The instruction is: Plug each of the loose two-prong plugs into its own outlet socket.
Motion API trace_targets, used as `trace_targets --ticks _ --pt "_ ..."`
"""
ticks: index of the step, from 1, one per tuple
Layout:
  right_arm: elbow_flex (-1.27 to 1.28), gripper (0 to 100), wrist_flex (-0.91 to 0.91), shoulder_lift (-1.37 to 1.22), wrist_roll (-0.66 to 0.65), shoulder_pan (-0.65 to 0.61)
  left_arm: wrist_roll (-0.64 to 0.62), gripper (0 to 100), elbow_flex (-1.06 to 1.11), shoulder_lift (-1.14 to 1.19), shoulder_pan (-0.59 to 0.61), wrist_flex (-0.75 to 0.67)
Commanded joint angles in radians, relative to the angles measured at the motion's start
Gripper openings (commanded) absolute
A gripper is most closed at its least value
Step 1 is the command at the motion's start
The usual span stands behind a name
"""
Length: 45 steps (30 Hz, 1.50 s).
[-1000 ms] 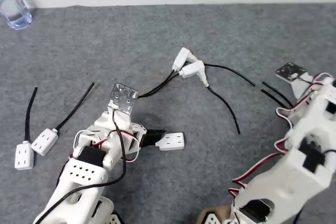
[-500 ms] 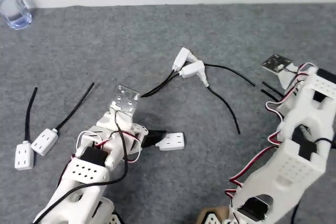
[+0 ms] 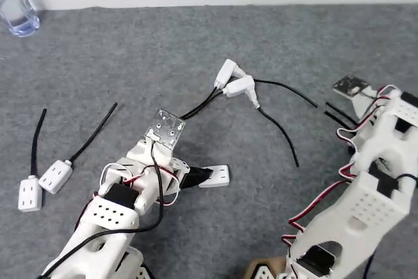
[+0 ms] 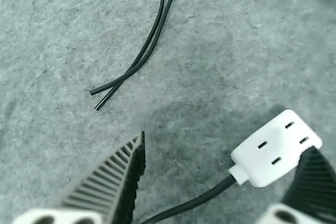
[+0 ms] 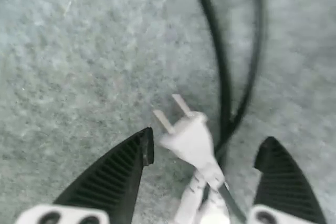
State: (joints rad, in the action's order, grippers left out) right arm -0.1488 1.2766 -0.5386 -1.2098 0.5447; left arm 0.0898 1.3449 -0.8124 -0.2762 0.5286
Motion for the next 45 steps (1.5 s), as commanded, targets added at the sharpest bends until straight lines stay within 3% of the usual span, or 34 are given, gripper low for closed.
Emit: trace_targets --ticks 1,6,17,32,45 --pt "-0.057 32.4 0.002 -0.028 -0.031 0.016 0.009 42 -0.005 0.002 -0.003 -0.020" --pt "-0.087 28.0 0.012 -0.045 -0.029 0.030 0.009 42 -0.005 0.002 -0.003 -0.021" --pt "-0.167 2.3 0.064 -0.054 -0.028 0.067 0.009 42 -0.005 0.002 -0.003 -0.021" --pt "-0.170 8.3 0.151 0.124 -0.026 0.044 0.009 42 -0.005 0.002 -0.005 -0.020" --pt "-0.169 2.9 0.240 0.148 -0.026 0.010 0.009 42 -0.005 0.002 -0.005 -0.018"
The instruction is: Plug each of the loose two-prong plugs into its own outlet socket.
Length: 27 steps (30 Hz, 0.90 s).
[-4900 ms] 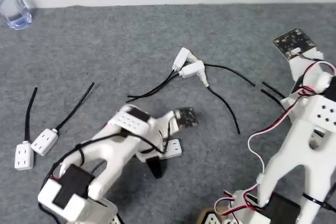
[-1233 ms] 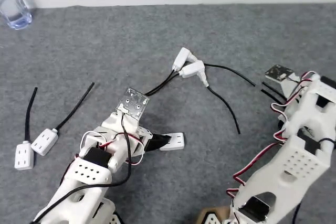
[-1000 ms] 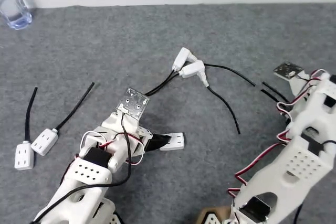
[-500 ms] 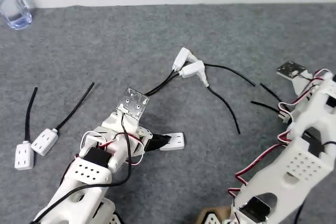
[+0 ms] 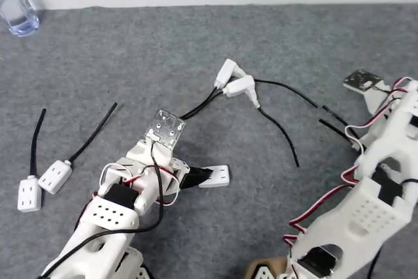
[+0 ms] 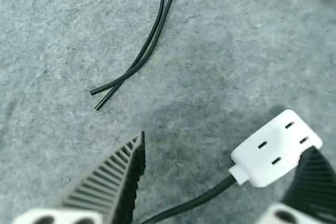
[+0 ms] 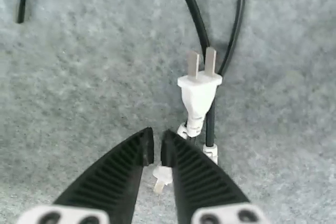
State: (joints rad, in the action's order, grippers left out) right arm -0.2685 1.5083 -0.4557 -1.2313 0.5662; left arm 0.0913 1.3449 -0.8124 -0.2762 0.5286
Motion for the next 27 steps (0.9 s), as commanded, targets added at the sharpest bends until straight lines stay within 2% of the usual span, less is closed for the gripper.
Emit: trace_targets --ticks 1,7,10,20,27 --pt "-0.049 4.6 -0.007 0.064 -0.005 -0.010 0.008 42 -0.005 0.002 -0.005 -0.018" --pt "-0.044 20.3 -0.021 0.050 -0.008 -0.021 0.009 42 -0.005 0.002 -0.005 -0.018" --pt "-0.046 24.8 -0.044 0.021 -0.009 -0.033 0.009 42 -0.005 0.002 -0.005 -0.018" --pt "-0.049 24.6 -0.091 -0.110 -0.009 -0.042 0.009 42 -0.005 0.002 -0.006 -0.025" --pt "-0.049 15.5 -0.093 -0.110 -0.011 -0.051 0.009 42 -0.005 0.002 -0.006 -0.025"
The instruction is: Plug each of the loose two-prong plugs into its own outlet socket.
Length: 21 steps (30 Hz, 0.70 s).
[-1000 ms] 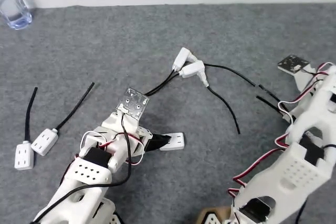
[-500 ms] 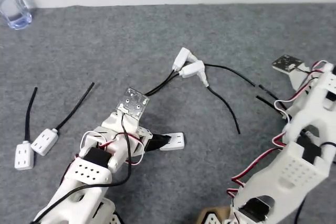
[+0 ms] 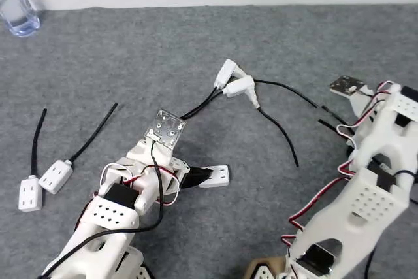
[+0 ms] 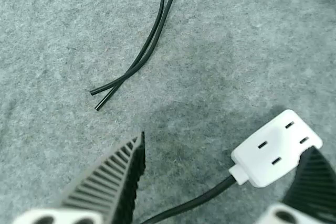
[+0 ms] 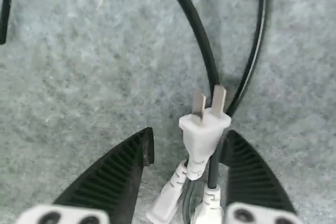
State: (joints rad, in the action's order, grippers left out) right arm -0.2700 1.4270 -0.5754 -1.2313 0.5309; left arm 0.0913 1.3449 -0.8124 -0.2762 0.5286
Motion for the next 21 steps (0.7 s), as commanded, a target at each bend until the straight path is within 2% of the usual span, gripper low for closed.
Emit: trace_targets --ticks 1,8,18,21 --pt "-0.048 14.2 -0.012 0.008 -0.011 -0.016 0.009 42 -0.005 0.002 -0.006 -0.025" --pt "-0.048 0.6 -0.025 0.002 -0.011 -0.025 0.009 42 -0.005 0.002 -0.006 -0.020" --pt "-0.043 0.9 -0.042 0.010 -0.005 -0.025 0.009 42 -0.005 0.002 -0.006 -0.020" --pt "-0.048 0.9 0.001 0.022 -0.009 -0.036 0.009 42 -0.005 0.002 -0.006 -0.020"
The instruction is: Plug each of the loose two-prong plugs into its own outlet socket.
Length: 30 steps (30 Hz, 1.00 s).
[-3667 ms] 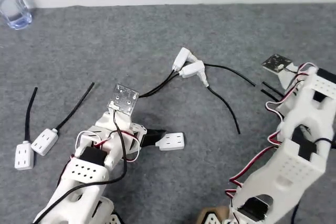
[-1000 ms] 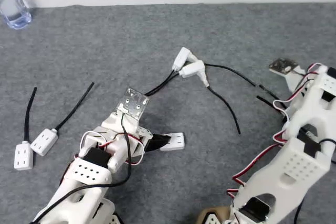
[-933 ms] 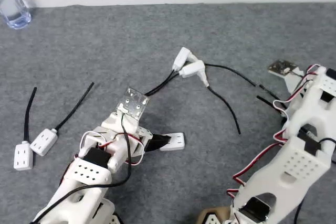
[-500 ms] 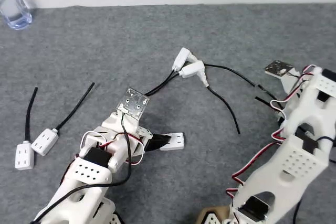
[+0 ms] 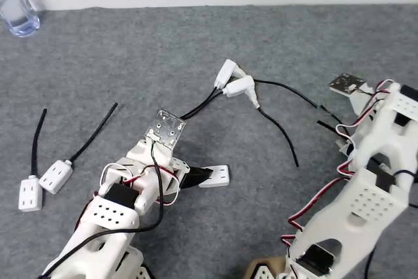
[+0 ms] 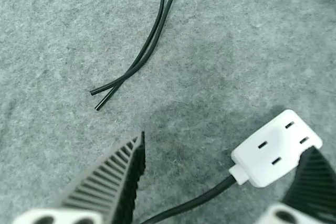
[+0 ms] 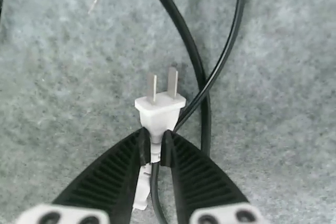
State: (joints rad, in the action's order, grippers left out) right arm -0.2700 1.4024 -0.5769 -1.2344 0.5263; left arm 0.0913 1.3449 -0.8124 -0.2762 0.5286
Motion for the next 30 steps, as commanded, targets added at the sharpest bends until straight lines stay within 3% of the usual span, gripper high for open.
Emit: trace_targets --ticks 1,5,12,22,30 --pt "-0.048 0.9 0.039 0.025 -0.006 -0.038 0.009 42 -0.005 0.002 -0.006 -0.020" --pt "-0.044 3.2 0.068 0.027 -0.002 -0.047 0.009 42 -0.005 0.002 -0.006 -0.020" --pt "-0.041 25.5 0.068 0.024 -0.003 -0.041 0.009 42 -0.005 0.002 -0.006 -0.020" --pt "-0.031 17.0 0.064 -0.035 -0.006 -0.058 0.009 42 -0.005 0.002 -0.006 -0.021" --pt "-0.026 9.9 0.081 0.065 -0.002 -0.053 0.017 42 0.007 0.002 -0.043 -0.025"
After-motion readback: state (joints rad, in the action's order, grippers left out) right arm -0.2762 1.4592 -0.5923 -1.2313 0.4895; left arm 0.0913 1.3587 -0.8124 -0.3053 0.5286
